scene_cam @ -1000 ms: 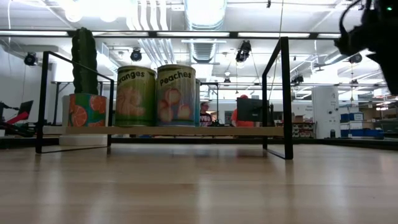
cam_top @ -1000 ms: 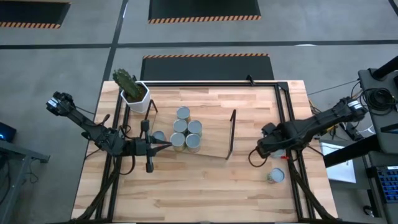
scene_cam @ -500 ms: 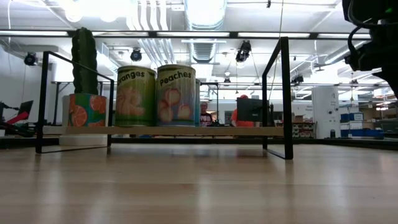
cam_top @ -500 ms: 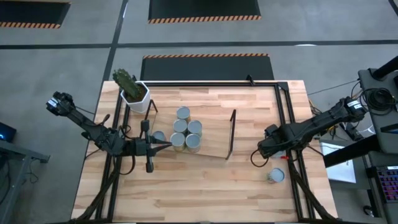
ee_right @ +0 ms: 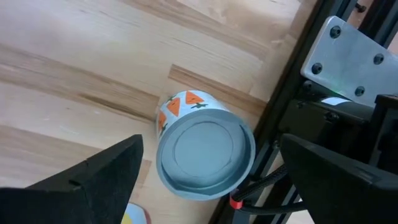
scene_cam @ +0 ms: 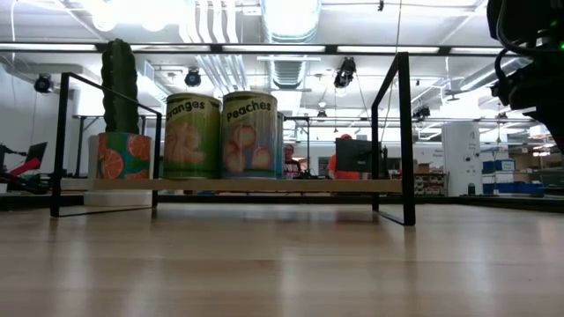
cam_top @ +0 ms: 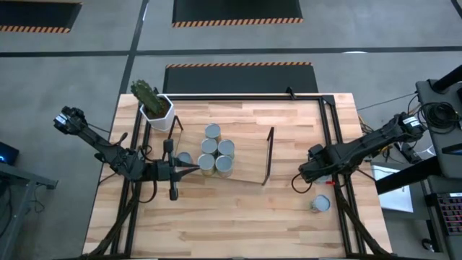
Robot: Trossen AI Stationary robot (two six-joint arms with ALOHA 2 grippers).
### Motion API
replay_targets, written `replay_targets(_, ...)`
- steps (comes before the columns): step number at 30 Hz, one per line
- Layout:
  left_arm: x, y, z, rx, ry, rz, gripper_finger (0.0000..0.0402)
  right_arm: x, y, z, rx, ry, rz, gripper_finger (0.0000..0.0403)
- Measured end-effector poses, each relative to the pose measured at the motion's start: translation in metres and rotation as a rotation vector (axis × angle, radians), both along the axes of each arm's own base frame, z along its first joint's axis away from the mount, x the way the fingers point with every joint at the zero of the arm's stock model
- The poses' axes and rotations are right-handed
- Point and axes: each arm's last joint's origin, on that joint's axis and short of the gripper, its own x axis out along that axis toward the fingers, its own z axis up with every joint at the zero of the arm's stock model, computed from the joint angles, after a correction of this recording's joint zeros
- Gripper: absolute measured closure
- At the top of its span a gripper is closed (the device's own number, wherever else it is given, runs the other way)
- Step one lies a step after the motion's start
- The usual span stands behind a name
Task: Pick and place cans onto a shelf
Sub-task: Put the canned carrots on the shelf
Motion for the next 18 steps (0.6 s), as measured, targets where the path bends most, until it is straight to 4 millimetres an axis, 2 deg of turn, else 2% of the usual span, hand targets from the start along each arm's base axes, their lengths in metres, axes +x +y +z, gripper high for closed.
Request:
replay_targets(9, 0.000, 0.000, 0.000, -0.001, -0.002, 0.000, 0.0402, 0.007, 0.003, -0.010, 0.007, 0.088, 0.025, 0.0035)
replay_targets(18, 0.000, 0.000, 0.000, -0.001, -0.002, 0.000, 0.0402, 0.020, 0.010, -0.026, 0.099, 0.183, 0.122, 0.0035)
